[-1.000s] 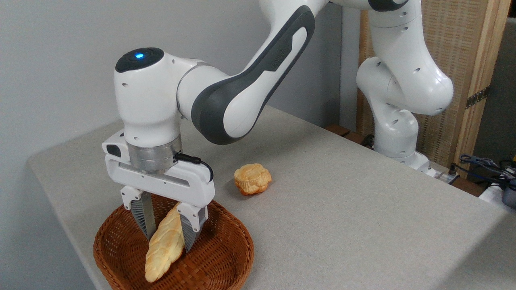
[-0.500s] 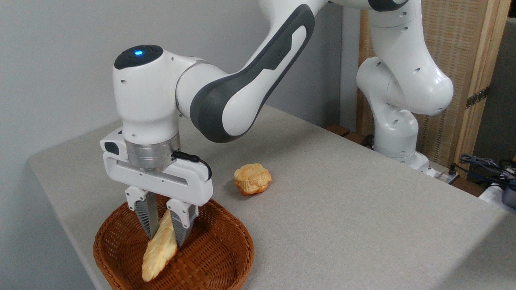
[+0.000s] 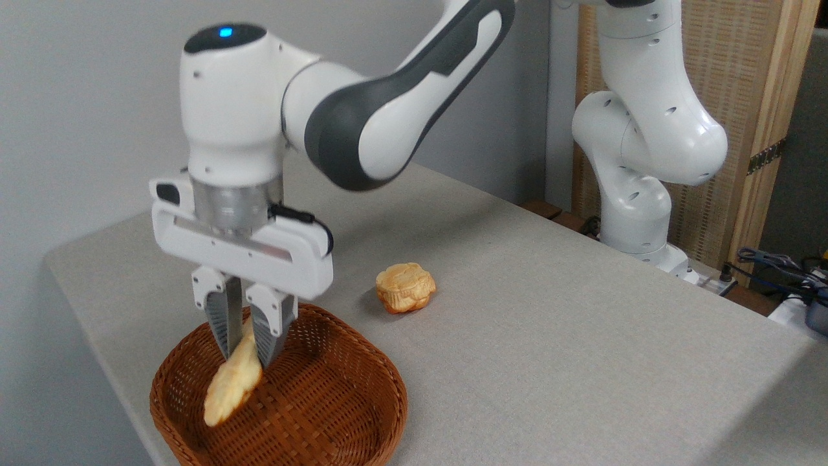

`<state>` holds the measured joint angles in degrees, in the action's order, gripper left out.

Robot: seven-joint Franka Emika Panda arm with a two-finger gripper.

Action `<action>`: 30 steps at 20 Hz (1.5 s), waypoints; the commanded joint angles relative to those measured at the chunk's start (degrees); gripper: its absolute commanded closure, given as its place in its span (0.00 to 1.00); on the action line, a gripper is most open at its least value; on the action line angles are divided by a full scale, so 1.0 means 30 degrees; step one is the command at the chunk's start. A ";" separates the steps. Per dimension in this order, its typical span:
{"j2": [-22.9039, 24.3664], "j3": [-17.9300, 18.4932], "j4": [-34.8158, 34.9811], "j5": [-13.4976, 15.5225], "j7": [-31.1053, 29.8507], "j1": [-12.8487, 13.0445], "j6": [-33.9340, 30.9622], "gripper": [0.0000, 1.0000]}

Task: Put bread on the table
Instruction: 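Close the gripper on the braided loaf and lift it, then carry the loaf out of the basket toward the round bun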

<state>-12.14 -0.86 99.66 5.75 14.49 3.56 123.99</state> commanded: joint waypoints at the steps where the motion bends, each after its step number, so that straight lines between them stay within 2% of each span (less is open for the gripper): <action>1: 0.1406 0.0199 0.0266 0.0106 0.0207 0.0015 -0.0573 0.60; 9: 0.3487 0.0316 0.0383 0.0106 0.5886 -0.0014 -0.7133 0.58; 14: 0.3782 0.0317 0.0501 0.0106 0.7970 -0.0043 -0.9892 0.55; 16: 0.3753 0.0316 0.0792 0.0106 0.8206 -0.0043 -1.0158 0.46; 17: 0.3753 0.0316 0.0939 0.0106 0.8207 -0.0014 -1.0188 0.44; 18: 0.3723 0.0258 0.1056 0.0106 0.8207 -0.0014 -1.0188 0.33; 19: 0.3694 0.0229 0.1231 0.0106 0.8236 0.0015 -1.0188 0.26; 20: 0.3665 0.0112 0.1436 0.0106 0.8265 0.0015 -1.0188 0.26; 21: 0.3665 0.0053 0.1670 0.0106 0.8439 0.0044 -1.0159 0.21; 22: 0.3636 -0.0005 0.1760 0.0106 0.8499 0.0074 -1.0159 0.07; 23: 0.3577 -0.0151 0.1790 0.0106 0.8500 0.0074 -1.0159 0.00; 30: 0.3284 -0.0356 0.1819 0.0106 0.8500 0.0425 -1.0159 0.00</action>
<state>-2.49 -1.87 105.13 5.75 38.73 4.50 94.27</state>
